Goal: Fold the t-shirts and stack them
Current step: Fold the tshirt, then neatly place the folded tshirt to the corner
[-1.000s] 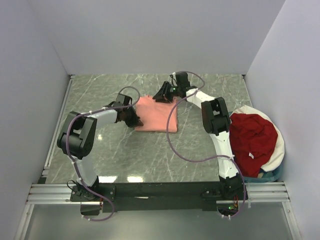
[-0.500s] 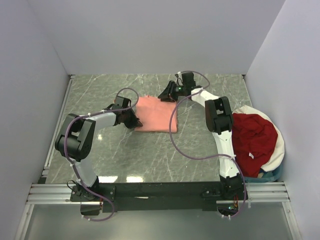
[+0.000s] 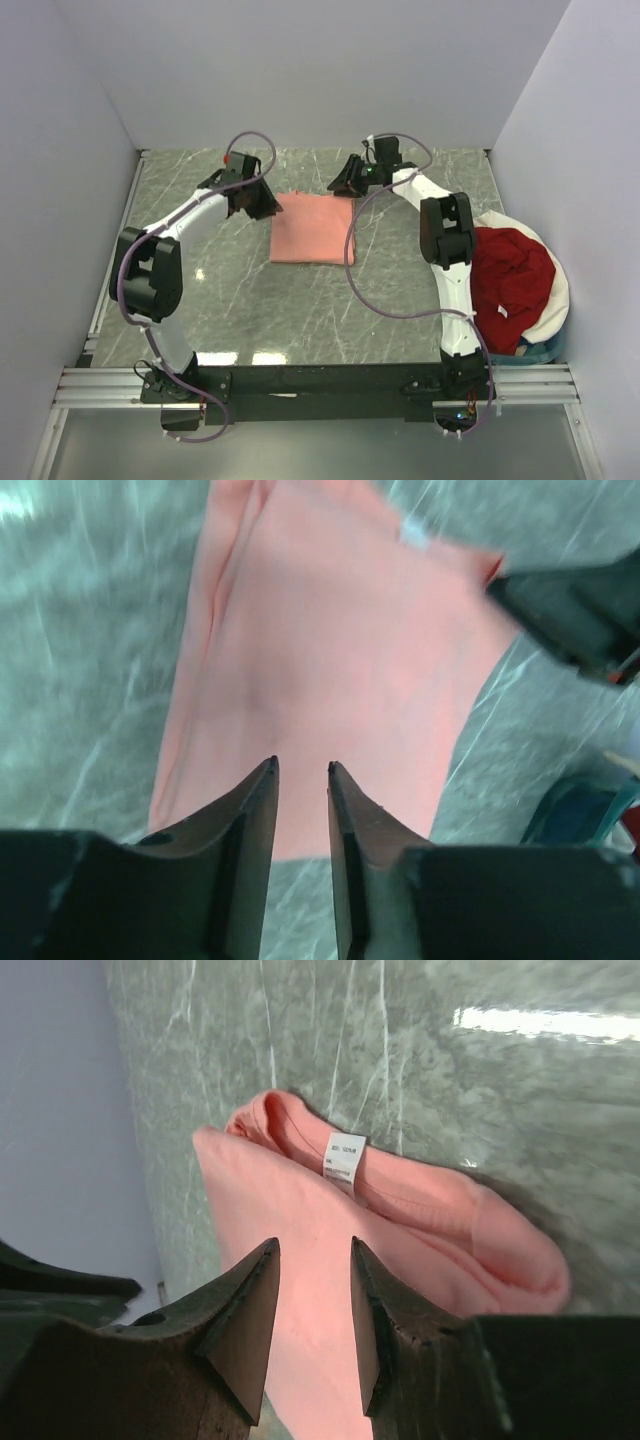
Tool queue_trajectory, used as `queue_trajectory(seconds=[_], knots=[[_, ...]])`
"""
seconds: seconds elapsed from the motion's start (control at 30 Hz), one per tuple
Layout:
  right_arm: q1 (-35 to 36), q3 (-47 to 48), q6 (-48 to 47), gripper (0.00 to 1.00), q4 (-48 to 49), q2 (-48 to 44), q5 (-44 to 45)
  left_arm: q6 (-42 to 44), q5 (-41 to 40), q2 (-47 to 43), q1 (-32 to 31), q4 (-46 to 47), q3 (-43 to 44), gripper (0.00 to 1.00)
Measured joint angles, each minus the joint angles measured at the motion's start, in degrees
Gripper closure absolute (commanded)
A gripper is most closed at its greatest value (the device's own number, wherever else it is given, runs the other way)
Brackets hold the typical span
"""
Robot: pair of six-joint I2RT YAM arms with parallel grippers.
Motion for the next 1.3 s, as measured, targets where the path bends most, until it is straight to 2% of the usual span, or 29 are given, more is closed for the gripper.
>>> queue_trajectory(seconds=[0.17,0.33,0.6,0.9,1.13,1.2,1.3], knots=[[-0.5,-1.9,-1.9,0.59,-4.4,-6.1,5.5,3.4,-1.8,4.5,1.0,-3.5,9.3,0.55],[-0.5,-10.5,-3.1,0.58,-5.1,-16.9,9.3,6.8,-2.3,11.1,1.3,-7.5,14.1,0.45],[-0.3,-27.1,-3.4,0.58,-3.0,-31.0,12.6,10.3,-0.8,17.6,1.4,-10.9,15.8,0.43],[2.4,-40.9,-3.4,0.58,-0.1,-39.1,15.2,11.1,3.3,18.9,1.8,-9.9,15.6,0.5],[3.9,-45.3,-3.5,0.58,0.6,-43.5,16.6,10.3,3.8,19.3,1.8,-8.2,14.1,0.7],[4.2,-45.9,-3.5,0.58,0.8,-44.6,17.2,10.1,3.7,19.4,1.8,-8.2,14.1,0.71],[4.8,-47.3,-3.7,0.59,1.2,-46.5,17.7,9.9,3.0,19.4,1.6,-8.2,14.1,0.82]])
